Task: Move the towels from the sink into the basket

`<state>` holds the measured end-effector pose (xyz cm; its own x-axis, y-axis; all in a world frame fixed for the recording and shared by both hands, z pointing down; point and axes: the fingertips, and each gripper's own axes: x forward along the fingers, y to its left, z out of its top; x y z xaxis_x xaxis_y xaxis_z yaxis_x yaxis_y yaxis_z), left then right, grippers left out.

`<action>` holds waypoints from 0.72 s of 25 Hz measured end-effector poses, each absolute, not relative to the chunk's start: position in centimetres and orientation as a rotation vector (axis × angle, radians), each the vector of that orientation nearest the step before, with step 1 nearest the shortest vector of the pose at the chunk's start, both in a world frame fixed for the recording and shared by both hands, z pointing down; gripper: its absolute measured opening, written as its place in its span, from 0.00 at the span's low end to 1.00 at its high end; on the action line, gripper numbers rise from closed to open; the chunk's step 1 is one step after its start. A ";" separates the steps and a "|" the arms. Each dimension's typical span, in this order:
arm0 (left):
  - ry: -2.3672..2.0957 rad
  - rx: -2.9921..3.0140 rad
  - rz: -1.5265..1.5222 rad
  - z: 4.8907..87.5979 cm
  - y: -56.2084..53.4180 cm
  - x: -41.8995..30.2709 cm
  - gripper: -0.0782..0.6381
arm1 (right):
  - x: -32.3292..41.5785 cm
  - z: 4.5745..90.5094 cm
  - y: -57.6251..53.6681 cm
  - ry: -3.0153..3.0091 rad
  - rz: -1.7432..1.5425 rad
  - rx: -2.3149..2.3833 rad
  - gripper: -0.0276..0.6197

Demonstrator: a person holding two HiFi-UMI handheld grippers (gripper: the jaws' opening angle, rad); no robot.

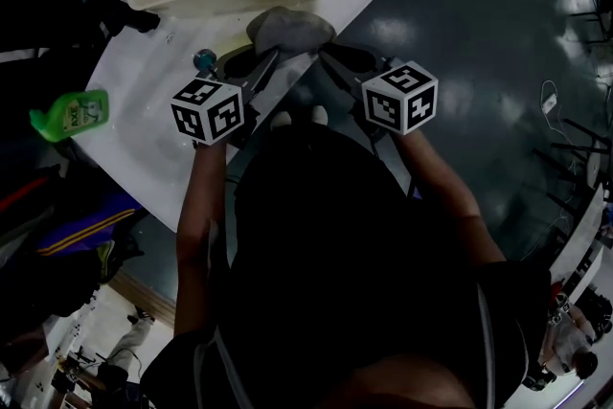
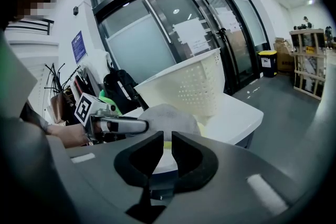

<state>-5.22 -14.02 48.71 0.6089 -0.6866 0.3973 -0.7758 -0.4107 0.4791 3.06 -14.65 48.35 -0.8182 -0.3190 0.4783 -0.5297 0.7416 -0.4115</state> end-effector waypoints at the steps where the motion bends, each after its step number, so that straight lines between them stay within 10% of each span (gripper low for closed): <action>1: -1.160 2.194 0.158 48.4 -14.2 -5.4 0.20 | 3.1 48.3 -14.6 -2.565 0.768 0.654 0.12; 18: -1.141 2.281 -0.012 43.4 -14.0 -5.8 0.14 | 2.5 47.0 -14.2 -2.593 0.742 0.655 0.11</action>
